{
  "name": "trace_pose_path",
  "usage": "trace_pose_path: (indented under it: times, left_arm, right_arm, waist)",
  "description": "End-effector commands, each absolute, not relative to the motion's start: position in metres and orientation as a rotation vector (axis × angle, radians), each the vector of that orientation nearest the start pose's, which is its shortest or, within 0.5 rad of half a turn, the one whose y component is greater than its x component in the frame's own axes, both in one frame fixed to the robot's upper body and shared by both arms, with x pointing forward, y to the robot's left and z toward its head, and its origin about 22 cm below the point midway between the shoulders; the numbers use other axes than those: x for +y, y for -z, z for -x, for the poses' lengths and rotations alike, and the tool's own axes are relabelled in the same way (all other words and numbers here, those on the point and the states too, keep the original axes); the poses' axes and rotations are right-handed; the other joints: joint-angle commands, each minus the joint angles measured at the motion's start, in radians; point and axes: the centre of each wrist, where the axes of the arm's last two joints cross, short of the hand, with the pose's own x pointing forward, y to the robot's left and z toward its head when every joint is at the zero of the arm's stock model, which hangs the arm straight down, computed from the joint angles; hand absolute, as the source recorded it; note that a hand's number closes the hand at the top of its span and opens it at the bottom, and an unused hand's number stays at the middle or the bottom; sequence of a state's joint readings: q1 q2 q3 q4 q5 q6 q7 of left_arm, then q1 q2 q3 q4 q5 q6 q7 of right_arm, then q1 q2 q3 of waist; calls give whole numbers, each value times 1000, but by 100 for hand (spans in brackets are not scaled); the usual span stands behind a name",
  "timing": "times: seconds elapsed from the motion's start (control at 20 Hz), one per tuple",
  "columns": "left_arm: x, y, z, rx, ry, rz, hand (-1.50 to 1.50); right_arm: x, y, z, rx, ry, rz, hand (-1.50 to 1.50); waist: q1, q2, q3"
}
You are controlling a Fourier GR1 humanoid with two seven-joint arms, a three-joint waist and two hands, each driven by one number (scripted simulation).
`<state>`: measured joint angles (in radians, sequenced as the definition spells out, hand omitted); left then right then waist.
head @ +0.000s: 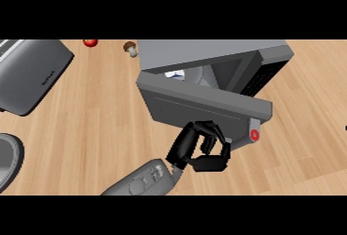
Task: Pick up the milk, place it into the microwave and close the microwave
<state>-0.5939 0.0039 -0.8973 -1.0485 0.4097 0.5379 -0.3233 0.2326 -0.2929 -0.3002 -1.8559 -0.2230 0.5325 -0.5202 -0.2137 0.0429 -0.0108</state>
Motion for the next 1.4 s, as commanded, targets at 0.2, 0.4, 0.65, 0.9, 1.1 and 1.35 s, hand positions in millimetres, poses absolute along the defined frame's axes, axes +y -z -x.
trace_pose_path:
  times: [0.2, 0.4, 0.65, 0.9, 1.1, 1.35]
  left_arm:
    - [10, -16, -300, -1774, 305, 308, 150]
    - [10, -27, -320, -1773, 264, 262, 150]
    - [11, -37, -339, -1779, 230, 246, 150]
    - [12, -42, -345, -1816, 165, 272, 150]
    - [13, -44, -348, -1824, 139, 301, 150]
    - [12, -43, -350, -1841, 126, 304, 150]
  right_arm:
    - [-366, -89, -181, -2176, -398, -189, -150]
    - [-367, -92, -185, -2172, -399, -203, -150]
    - [-374, -110, -189, -2165, -448, -171, -150]
    - [-378, -118, -195, -2182, -444, -189, -150]
    - [-380, -123, -200, -2189, -430, -187, -150]
    - [-385, -131, -204, -2185, -435, -174, -150]
  waist:
    - [-42, 16, 0]
    - [-60, 24, 4]
    - [-70, 29, 3]
    - [-84, 38, 3]
    - [-79, 44, 4]
    - [-88, 47, 4]
